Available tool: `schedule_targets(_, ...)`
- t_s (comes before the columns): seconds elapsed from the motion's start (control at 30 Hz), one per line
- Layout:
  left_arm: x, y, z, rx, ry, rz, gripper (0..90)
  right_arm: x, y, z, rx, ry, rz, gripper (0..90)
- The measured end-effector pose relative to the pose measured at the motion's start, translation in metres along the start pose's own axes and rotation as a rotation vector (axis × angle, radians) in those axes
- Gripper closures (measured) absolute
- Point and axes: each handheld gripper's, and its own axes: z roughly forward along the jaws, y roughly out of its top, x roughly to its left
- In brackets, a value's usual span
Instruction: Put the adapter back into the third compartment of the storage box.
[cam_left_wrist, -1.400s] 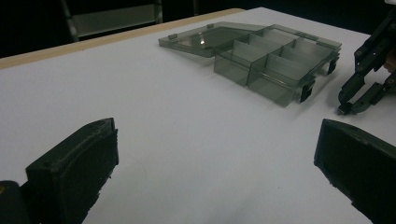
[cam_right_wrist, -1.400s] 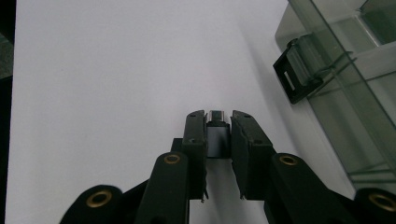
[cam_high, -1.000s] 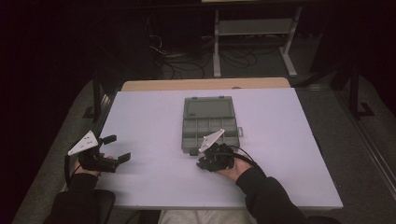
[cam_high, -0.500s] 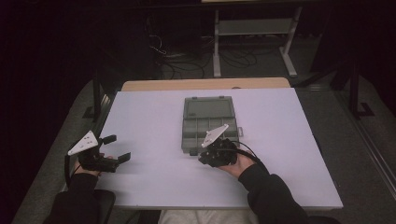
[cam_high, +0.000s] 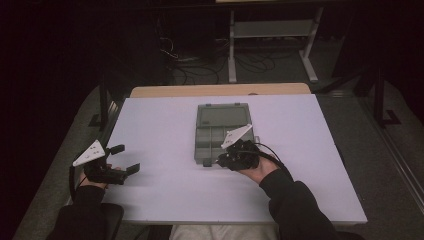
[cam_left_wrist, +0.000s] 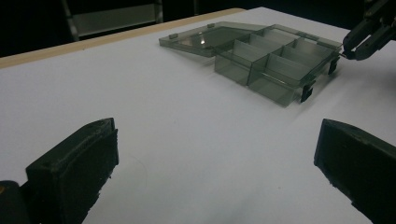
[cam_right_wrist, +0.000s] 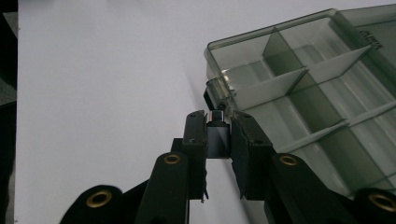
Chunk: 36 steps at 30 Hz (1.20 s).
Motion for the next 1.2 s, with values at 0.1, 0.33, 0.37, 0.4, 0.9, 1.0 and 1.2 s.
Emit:
schedule_targets(0.1, 0.000, 0.000, 0.000, -0.001, 0.000, 0.000, 0.0, -0.003, 0.002, -0.004, 0.000, -0.004, 0.004, 74.6)
schedule_targets(0.33, 0.000, 0.000, 0.000, -0.001, -0.001, -0.001, 0.0, -0.010, 0.002, -0.008, 0.004, -0.017, 0.012, 74.6)
schedule_targets(0.37, 0.000, 0.000, 0.000, -0.001, -0.001, -0.001, 0.0, -0.010, 0.002, -0.008, 0.005, -0.019, 0.015, 74.6)
schedule_targets(0.4, 0.000, 0.000, 0.000, 0.000, -0.001, -0.001, 0.0, -0.012, 0.002, -0.008, 0.006, -0.021, 0.014, 74.6)
schedule_targets(0.9, 0.000, 0.000, 0.000, -0.001, 0.000, -0.001, 0.0, -0.022, 0.003, -0.015, -0.003, -0.054, 0.028, 74.7)
schedule_targets(1.0, 0.000, 0.000, 0.000, -0.002, 0.000, -0.001, 0.0, -0.023, 0.004, -0.016, -0.002, -0.057, 0.028, 74.7)
schedule_targets(1.2, 0.000, 0.000, 0.000, -0.002, 0.000, -0.001, 0.0, -0.028, 0.008, -0.020, 0.001, -0.068, 0.033, 74.7)
